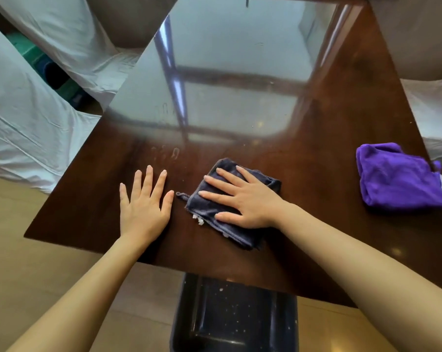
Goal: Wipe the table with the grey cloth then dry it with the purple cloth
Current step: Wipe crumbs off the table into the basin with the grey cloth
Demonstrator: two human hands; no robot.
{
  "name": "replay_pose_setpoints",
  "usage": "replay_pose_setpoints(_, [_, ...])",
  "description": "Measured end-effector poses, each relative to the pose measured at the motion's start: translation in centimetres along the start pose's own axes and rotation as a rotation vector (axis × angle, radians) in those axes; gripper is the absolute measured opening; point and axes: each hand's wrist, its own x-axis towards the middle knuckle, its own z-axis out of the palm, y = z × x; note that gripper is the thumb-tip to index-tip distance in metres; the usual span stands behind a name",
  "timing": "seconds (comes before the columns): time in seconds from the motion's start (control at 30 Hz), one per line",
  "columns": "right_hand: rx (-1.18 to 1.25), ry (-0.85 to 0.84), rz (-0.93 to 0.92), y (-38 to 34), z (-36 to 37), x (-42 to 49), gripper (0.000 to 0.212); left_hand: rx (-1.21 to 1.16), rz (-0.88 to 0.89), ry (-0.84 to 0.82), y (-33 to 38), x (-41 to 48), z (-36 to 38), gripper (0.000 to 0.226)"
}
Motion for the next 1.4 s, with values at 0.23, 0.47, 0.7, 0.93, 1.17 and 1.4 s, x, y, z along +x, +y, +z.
replay_pose_setpoints(0.23, [0.03,-0.003,0.0,-5.1,1.2,-4.2,0.057,0.0,0.047,-0.002,0.0,-1.1,0.1,0.056])
replay_pose_setpoints(0.47, [0.021,0.035,0.064,-9.5,2.7,-7.0,0.059,-0.001,0.063,-0.013,0.0,-1.4,0.0,0.057])
replay_pose_setpoints(0.7, [-0.03,0.08,0.141,-12.1,3.8,-9.0,0.059,-0.022,0.066,-0.026,0.0,-1.4,-0.2,0.057])
replay_pose_setpoints(0.93, [0.062,0.106,0.168,-13.9,4.1,-11.8,0.059,-0.039,0.073,-0.034,0.1,-1.5,-0.2,0.057])
replay_pose_setpoints(1.17, [0.452,0.193,0.269,-15.4,2.7,-13.0,0.039,-0.088,0.142,0.002,-0.3,-1.3,0.2,0.057])
replay_pose_setpoints(1.4, [0.784,0.355,0.296,-16.2,0.9,-14.1,0.033,-0.485,0.448,-0.04,3.1,-4.7,-3.7,0.053])
